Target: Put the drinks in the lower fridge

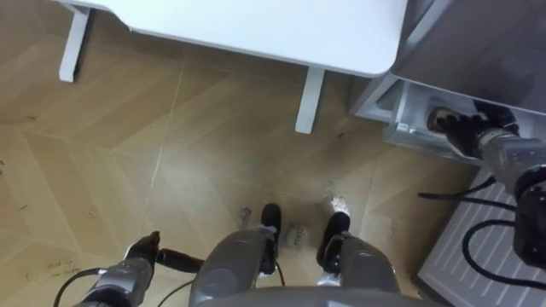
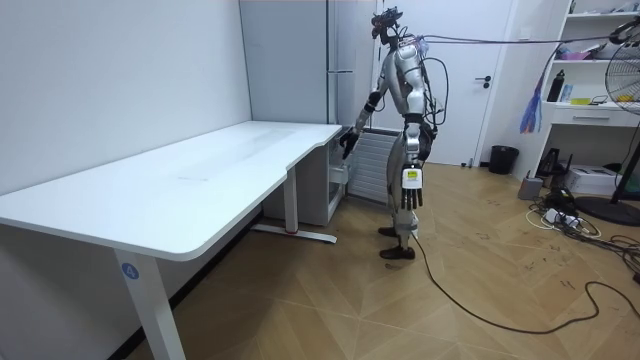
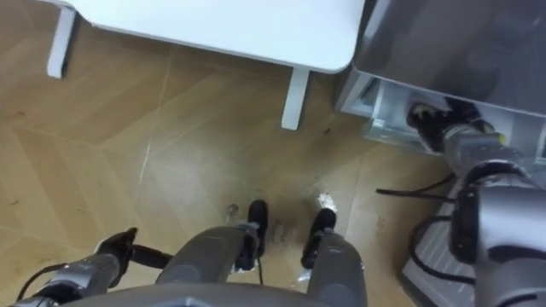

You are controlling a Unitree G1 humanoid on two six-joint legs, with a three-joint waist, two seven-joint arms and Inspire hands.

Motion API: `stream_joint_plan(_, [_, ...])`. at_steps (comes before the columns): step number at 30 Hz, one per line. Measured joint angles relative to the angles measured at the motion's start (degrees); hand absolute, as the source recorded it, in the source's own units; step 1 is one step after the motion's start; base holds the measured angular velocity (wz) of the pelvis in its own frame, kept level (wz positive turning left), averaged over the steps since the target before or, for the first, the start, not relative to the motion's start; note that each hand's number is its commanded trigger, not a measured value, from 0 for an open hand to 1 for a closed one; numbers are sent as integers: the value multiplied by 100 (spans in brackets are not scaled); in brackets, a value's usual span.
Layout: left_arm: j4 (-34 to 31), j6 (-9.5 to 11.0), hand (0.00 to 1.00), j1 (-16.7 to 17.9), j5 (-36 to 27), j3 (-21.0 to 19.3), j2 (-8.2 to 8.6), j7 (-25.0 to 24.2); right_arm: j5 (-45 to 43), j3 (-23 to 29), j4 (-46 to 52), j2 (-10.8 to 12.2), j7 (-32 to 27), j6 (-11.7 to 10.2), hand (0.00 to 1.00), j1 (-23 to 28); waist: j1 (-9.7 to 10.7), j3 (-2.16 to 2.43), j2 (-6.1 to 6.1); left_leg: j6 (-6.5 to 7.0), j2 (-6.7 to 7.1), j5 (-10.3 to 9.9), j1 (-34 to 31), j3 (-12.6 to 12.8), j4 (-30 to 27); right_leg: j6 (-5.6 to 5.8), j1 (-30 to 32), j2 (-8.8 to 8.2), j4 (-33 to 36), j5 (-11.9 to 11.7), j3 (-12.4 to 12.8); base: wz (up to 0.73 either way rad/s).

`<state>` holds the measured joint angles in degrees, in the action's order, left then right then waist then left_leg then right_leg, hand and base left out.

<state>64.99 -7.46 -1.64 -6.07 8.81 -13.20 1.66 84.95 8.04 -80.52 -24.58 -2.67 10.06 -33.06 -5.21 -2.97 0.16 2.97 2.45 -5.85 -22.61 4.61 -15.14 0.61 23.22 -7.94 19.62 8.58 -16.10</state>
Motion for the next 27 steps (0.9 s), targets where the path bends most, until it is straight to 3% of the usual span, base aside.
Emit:
stream_joint_plan(6, [-108,29,0,26,195,-345,-1,22,-288,2,156,0,161,71,0,543,66,45,-106,0,22,0,504,0,163,33,-494,1,-125,19,-27,0])
stream_joint_plan(9, [-166,27,0,84,196,-468,-22,19,-330,2,170,2,173,205,0,763,164,103,-189,0,19,0,798,17,269,42,-790,20,-227,21,-34,0])
stream_joint_plan(11, [-267,29,0,232,182,-516,-37,41,-251,58,213,8,355,250,0,1121,207,224,-286,-1,5,-2,1037,73,311,73,-1091,73,-431,-20,-3,-3])
stream_joint_plan(14, [-316,9,0,466,184,-698,-48,69,-218,234,380,7,456,210,0,1464,281,328,-371,-15,-60,-62,1361,142,382,78,-1464,178,-676,-109,34,-18])
stream_joint_plan(16, [-314,-26,0,548,220,-785,-50,71,-219,297,532,33,506,117,0,1636,350,342,-339,7,-126,-225,1530,141,408,69,-1662,307,-816,-159,51,-11])
stream_joint_plan(21, [-538,-28,0,910,337,-1029,-71,66,-346,407,914,230,522,-78,0,2548,356,362,-349,-41,-181,-307,1865,166,423,50,-2050,405,-1004,-207,165,-11])
stream_joint_plan(25, [-538,-56,0,1007,411,-1097,-33,88,-324,460,921,339,446,-197,0,3040,444,306,-235,-47,-181,-311,2073,168,431,56,-2221,410,-998,-171,171,0])
stream_joint_plan(27, [-537,-55,0,1039,453,-1098,-32,163,-324,457,922,405,400,-206,0,3128,492,281,-234,-55,-183,-315,2136,182,448,53,-2230,410,-985,-138,169,-2])
